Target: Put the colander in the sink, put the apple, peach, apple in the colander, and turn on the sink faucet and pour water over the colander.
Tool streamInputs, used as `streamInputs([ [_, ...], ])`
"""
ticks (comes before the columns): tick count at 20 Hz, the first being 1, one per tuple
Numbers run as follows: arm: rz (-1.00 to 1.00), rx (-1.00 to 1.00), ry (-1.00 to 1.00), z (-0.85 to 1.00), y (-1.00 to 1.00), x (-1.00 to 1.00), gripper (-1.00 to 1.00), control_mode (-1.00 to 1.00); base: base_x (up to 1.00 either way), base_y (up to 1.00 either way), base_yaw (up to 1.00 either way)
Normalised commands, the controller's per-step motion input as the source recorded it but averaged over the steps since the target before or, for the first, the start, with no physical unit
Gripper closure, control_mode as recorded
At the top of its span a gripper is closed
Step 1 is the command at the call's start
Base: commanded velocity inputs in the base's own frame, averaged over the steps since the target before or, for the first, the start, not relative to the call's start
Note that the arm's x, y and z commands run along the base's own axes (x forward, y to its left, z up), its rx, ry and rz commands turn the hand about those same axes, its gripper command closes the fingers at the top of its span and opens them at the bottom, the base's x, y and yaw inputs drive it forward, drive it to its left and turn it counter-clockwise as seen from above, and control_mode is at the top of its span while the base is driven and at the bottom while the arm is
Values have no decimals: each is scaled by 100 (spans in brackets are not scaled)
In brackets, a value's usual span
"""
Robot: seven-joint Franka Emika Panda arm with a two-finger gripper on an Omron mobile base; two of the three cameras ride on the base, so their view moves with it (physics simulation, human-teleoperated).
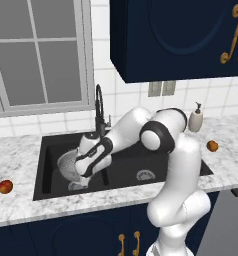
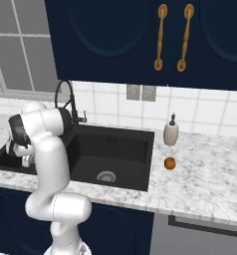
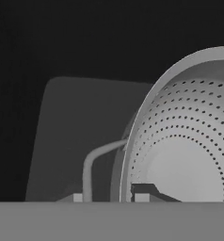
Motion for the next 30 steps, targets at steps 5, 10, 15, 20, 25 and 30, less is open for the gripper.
streamInputs([
  [5,-1,0,0,-55,13,39,100,-100,0,0,0],
  [10,0,0,0,-36,29,29,100,-100,0,0,0],
  [15,-1,0,0,-8,22,38,100,-100,0,0,0],
  [20,-1,0,0,-4,-3,35,100,-100,0,0,0],
  [25,-5,0,0,0,-20,39,100,-100,0,0,0],
  [30,-7,1,0,0,-27,59,100,-100,0,0,0],
])
